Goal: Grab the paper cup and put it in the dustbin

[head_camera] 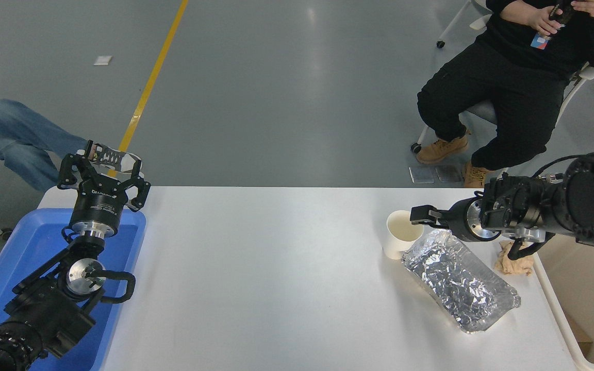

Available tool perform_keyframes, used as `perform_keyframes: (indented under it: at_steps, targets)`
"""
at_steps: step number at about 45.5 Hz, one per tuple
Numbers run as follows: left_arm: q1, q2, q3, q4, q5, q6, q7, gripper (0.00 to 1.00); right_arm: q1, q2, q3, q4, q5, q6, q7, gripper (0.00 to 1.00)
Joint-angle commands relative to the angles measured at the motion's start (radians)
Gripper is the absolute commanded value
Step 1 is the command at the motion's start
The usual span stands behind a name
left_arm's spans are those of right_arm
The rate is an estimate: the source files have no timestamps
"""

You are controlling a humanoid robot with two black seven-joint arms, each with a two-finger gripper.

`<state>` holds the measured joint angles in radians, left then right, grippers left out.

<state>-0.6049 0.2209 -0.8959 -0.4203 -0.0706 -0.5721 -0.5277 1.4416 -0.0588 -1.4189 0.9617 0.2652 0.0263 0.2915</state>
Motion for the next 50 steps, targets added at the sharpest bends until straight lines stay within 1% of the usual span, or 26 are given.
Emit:
perform_keyframes:
  at_steps: [1, 4, 6, 9, 12, 20, 24, 27, 29, 31, 33, 37, 50]
  targets:
    - [0.000, 0.000, 0.000, 0.000, 0.000, 0.000, 0.000, 0.99, -0.035, 0.020, 0.006, -0.005, 0.042, -0.039, 0.000, 0.98]
    - [0.000, 0.000, 0.000, 0.000, 0.000, 0.000, 0.000, 0.99, -0.041, 0.022, 0.006, -0.005, 0.046, -0.049, 0.000, 0.96]
    - [-0.001, 0.000, -0.002, 0.000, 0.000, 0.000, 0.000, 0.99, -0.049, 0.025, 0.006, -0.005, 0.046, -0.058, 0.000, 0.90]
    - [0.000, 0.000, 0.000, 0.000, 0.000, 0.000, 0.000, 0.99, -0.056, 0.033, 0.008, -0.005, 0.046, -0.072, 0.000, 0.86]
    - [-0.001, 0.000, 0.000, 0.000, 0.000, 0.000, 0.000, 0.99, -0.064, 0.034, 0.011, -0.005, 0.048, -0.083, 0.001, 0.76]
    - [0.000, 0.000, 0.000, 0.000, 0.000, 0.000, 0.000, 0.99, -0.070, 0.034, 0.020, -0.005, 0.048, -0.094, 0.001, 0.55]
    - [0.000, 0.000, 0.000, 0.000, 0.000, 0.001, 0.000, 0.99, -0.070, 0.034, 0.026, -0.005, 0.048, -0.095, 0.001, 0.40]
    - [0.000, 0.000, 0.000, 0.000, 0.000, 0.001, 0.000, 0.99, -0.070, 0.034, 0.029, -0.005, 0.052, -0.095, 0.003, 0.32]
    - [0.000, 0.000, 0.000, 0.000, 0.000, 0.000, 0.000, 0.99, -0.069, 0.034, 0.034, -0.003, 0.058, -0.095, 0.003, 0.23]
    - [0.000, 0.000, 0.000, 0.000, 0.000, 0.000, 0.000, 0.99, -0.067, 0.034, 0.035, -0.003, 0.063, -0.094, 0.003, 0.12]
    - [-0.001, 0.000, 0.000, 0.000, 0.000, 0.000, 0.000, 0.99, -0.066, 0.034, 0.035, -0.003, 0.066, -0.094, 0.005, 0.06]
    - [0.000, 0.000, 0.000, 0.000, 0.000, 0.000, 0.000, 0.99, -0.061, 0.034, 0.035, -0.001, 0.069, -0.094, 0.008, 0.00]
    - [0.000, 0.000, 0.000, 0.000, 0.000, 0.000, 0.000, 0.99, -0.017, 0.030, 0.035, 0.006, 0.068, -0.086, 0.015, 0.00]
